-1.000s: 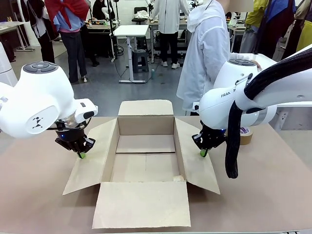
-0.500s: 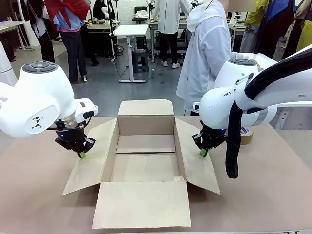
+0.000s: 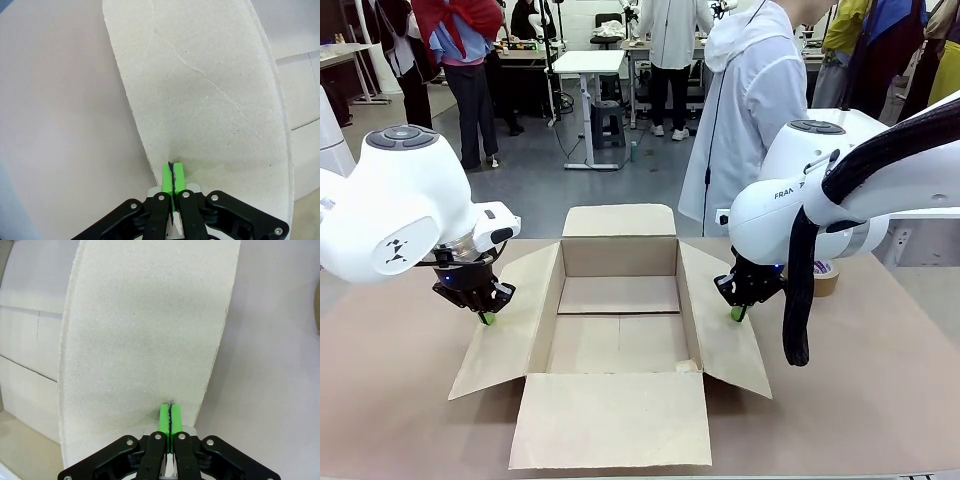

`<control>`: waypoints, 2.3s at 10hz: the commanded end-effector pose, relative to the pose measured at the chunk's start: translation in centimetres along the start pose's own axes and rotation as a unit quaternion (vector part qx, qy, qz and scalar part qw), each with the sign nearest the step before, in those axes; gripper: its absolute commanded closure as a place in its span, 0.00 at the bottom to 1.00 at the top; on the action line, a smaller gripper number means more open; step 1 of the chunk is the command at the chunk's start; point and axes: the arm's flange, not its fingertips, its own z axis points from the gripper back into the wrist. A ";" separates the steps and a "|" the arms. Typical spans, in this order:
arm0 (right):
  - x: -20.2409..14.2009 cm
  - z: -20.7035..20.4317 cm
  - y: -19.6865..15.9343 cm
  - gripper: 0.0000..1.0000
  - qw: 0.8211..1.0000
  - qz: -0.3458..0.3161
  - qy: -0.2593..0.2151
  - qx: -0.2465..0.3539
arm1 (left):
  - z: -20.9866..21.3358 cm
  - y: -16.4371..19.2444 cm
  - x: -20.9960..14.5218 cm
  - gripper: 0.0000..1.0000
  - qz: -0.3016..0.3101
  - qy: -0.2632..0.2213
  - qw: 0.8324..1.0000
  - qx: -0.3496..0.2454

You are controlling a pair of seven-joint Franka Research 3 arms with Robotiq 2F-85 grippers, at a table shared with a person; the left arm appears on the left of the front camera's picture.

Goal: Wrap the clocks to prevent damage.
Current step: Once the human has placed the objects inside and stepped back, release both hands from the side flaps of the Package Box.

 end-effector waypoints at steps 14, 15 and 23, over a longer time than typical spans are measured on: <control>-0.1 -0.2 -0.1 0.99 1.000 -0.005 0.002 -0.001 | 0.0 0.0 -0.2 0.99 0.000 0.003 1.000 0.002; -0.1 -0.2 -0.1 0.99 1.000 -0.005 0.002 -0.001 | 0.0 0.0 -0.2 0.99 0.000 0.003 1.000 0.002; -0.1 -0.2 -0.1 0.99 1.000 -0.005 0.002 -0.001 | 0.0 0.0 -0.2 0.99 0.000 0.003 1.000 0.002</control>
